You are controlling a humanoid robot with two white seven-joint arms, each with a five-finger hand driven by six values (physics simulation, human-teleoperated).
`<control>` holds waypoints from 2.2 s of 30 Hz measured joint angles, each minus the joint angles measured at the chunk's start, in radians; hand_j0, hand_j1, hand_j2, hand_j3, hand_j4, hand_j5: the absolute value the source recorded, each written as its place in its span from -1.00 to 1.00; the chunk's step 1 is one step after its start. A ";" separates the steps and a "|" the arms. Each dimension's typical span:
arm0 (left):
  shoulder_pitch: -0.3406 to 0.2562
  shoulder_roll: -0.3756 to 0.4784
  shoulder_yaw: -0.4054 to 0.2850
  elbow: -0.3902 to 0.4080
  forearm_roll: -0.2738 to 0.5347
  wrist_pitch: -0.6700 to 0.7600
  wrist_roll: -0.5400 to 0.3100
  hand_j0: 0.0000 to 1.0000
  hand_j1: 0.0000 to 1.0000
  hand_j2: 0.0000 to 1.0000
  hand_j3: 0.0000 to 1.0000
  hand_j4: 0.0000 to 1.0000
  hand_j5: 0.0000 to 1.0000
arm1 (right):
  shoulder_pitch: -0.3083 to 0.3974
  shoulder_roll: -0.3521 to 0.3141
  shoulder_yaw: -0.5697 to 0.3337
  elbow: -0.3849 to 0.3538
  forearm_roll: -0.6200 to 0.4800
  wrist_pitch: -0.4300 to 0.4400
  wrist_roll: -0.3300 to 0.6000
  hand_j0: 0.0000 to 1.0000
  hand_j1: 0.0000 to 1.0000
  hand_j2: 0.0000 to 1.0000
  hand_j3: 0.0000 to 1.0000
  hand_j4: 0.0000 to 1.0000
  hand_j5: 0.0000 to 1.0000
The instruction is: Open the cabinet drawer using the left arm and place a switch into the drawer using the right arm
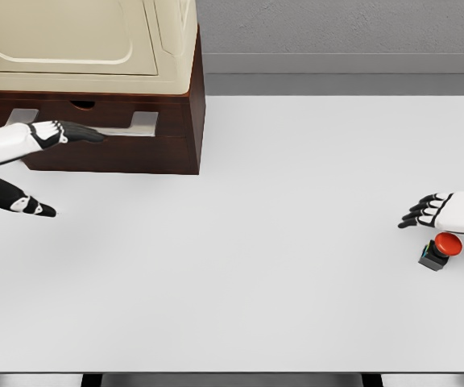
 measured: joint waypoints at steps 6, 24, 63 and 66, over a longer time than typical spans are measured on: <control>-0.009 0.011 -0.001 0.004 0.036 0.000 -0.023 1.00 1.00 1.00 1.00 1.00 1.00 | 0.000 -0.017 0.006 -0.030 0.000 0.000 0.005 1.00 1.00 1.00 1.00 1.00 1.00; -0.038 -0.122 -0.002 0.119 -0.024 0.025 -0.046 1.00 1.00 1.00 1.00 1.00 1.00 | 0.000 -0.016 0.010 -0.075 0.000 0.000 0.006 1.00 1.00 1.00 1.00 1.00 1.00; -0.075 -0.224 -0.024 0.274 -0.085 0.079 -0.045 1.00 1.00 1.00 1.00 1.00 1.00 | 0.000 -0.004 0.013 -0.097 0.002 -0.001 0.072 -0.04 -0.04 -0.04 -0.04 -0.04 -0.04; -0.075 -0.237 -0.024 0.285 -0.094 0.080 -0.047 1.00 1.00 1.00 1.00 1.00 1.00 | -0.009 -0.005 0.008 -0.104 0.001 -0.001 0.076 -0.06 -0.06 -0.06 -0.06 -0.06 -0.06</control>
